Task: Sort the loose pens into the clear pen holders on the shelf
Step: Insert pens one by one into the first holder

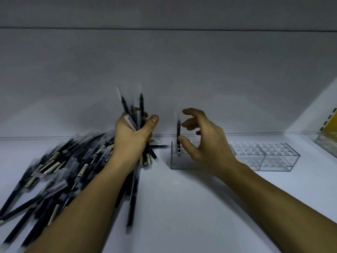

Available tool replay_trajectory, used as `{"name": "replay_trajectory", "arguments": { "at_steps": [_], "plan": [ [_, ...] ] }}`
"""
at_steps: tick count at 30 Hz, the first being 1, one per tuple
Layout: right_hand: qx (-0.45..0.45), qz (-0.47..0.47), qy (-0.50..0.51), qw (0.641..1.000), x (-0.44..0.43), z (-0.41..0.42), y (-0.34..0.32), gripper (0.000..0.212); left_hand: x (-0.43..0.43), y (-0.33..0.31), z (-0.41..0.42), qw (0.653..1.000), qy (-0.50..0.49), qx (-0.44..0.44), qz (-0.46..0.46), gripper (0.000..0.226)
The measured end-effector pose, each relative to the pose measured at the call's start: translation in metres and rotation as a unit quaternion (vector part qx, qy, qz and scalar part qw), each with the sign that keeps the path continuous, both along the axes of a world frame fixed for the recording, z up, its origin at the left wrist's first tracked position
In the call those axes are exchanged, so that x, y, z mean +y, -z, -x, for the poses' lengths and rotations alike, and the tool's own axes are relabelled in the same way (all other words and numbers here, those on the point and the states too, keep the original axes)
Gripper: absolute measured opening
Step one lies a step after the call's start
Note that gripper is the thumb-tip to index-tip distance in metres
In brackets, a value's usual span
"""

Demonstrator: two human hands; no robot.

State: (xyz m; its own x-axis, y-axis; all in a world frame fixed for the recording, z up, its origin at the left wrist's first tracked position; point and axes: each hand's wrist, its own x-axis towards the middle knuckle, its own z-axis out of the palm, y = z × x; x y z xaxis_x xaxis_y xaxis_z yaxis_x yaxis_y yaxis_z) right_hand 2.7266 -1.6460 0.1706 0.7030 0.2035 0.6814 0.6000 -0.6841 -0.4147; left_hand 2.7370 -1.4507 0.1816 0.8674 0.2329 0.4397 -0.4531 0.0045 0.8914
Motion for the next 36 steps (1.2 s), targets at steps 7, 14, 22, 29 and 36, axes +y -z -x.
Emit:
{"name": "replay_trajectory", "arguments": {
  "at_steps": [7, 14, 22, 29, 36],
  "plan": [
    [-0.067, -0.103, -0.128, 0.984, 0.021, 0.021, -0.003, 0.021, -0.011, -0.005, 0.013, 0.998, -0.012, -0.001, -0.061, 0.037],
    [-0.014, -0.195, -0.143, 0.97, 0.018, 0.022, -0.004, 0.027, -0.029, -0.006, 0.021, 0.976, -0.059, -0.007, -0.209, 0.039],
    [0.004, -0.202, -0.082, 0.976, 0.014, 0.02, -0.007, 0.015, -0.038, -0.005, 0.029, 0.963, -0.039, -0.021, -0.264, 0.053],
    [0.108, -0.371, -0.123, 0.914, -0.003, 0.013, -0.026, 0.011, -0.022, -0.002, 0.022, 0.984, -0.004, 0.019, -0.178, 0.045],
    [0.137, -0.417, -0.082, 0.895, -0.024, -0.005, -0.03, 0.008, -0.01, 0.006, 0.007, 0.996, -0.045, 0.047, -0.066, 0.022]
  ]
}}
